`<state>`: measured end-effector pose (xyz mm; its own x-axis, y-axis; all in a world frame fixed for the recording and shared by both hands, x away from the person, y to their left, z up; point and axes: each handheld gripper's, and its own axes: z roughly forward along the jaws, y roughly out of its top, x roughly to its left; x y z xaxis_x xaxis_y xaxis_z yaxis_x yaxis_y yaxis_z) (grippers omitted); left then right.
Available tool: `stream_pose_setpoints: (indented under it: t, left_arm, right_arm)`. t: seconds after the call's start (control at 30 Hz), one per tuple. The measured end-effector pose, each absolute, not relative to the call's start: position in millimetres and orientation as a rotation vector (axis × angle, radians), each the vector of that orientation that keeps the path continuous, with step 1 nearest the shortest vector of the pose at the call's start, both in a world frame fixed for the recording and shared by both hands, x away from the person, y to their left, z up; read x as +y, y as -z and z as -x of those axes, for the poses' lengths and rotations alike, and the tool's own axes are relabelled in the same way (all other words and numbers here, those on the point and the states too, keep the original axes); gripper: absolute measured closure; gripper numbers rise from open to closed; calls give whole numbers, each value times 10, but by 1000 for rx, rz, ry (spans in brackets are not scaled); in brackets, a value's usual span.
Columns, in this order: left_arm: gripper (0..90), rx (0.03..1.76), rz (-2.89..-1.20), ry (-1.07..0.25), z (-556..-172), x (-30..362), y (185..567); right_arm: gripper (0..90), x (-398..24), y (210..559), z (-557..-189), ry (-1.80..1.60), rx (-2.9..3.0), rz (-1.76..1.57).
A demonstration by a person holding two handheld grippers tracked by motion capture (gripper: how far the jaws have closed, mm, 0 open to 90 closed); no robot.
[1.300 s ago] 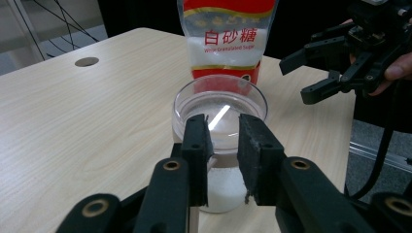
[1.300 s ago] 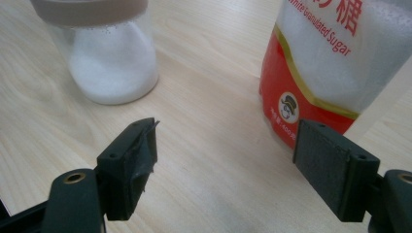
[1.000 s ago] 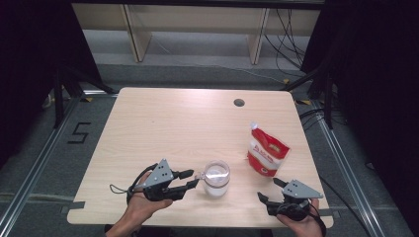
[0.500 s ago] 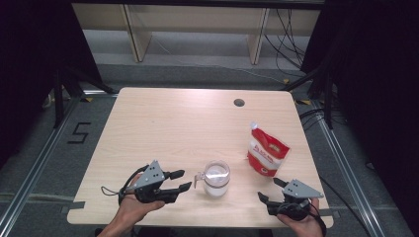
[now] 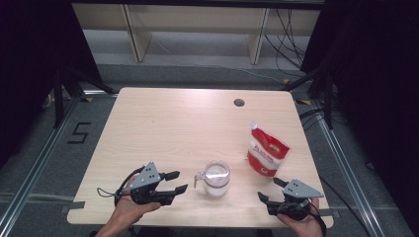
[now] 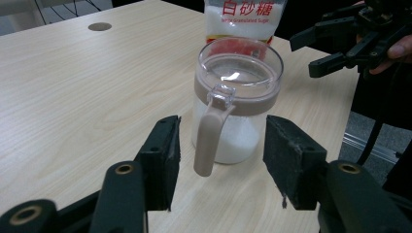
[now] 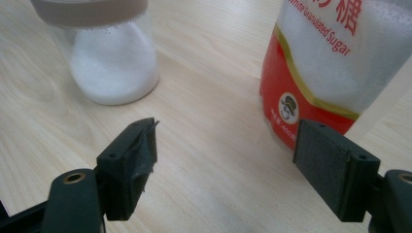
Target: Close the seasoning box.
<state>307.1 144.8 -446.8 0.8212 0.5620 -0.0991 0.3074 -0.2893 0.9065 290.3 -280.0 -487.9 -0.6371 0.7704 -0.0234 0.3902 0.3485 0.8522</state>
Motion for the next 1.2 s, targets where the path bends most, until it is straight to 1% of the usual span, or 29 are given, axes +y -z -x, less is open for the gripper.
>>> stream_pose_setpoints:
  t: [0.07,0.17,0.37,0.4,0.5,0.57,0.73,1.13,1.2]
  left_arm:
    - [438,682,-1892,-275,-3059,1459,4486]
    - [400,660,-1900,-282,-3073,1483,4504]
    - [319,692,-1915,-291,-3063,1485,4538]
    - [308,706,-1906,-274,-3055,1473,4553]
    - [275,692,-1923,-294,-3057,1467,4577]
    - [261,713,-1924,-287,-3040,1462,4594]
    - [232,696,-1949,-308,-3017,1480,4648]
    - [215,711,-1970,-298,-3021,1517,4786]
    - [215,730,-1968,-296,-3014,1520,4812]
  right_arm:
    - [245,-2801,4883,-2905,-1220,2191,-1023]
    - [244,-2801,4874,-2890,-1227,2189,-1047]
    - [242,-2809,4870,-2895,-1218,2201,-1018]
    - [242,-2811,4875,-2904,-1226,2202,-1010]
    - [241,-2813,4875,-2905,-1221,2202,-1011]
    - [240,-2811,4873,-2906,-1208,2186,-1006]
    - [240,-2792,4872,-2903,-1205,2191,-1013]
    - [240,-2780,4863,-2860,-1214,2191,-1039]
    - [239,-2785,4861,-2875,-1202,2191,-992]
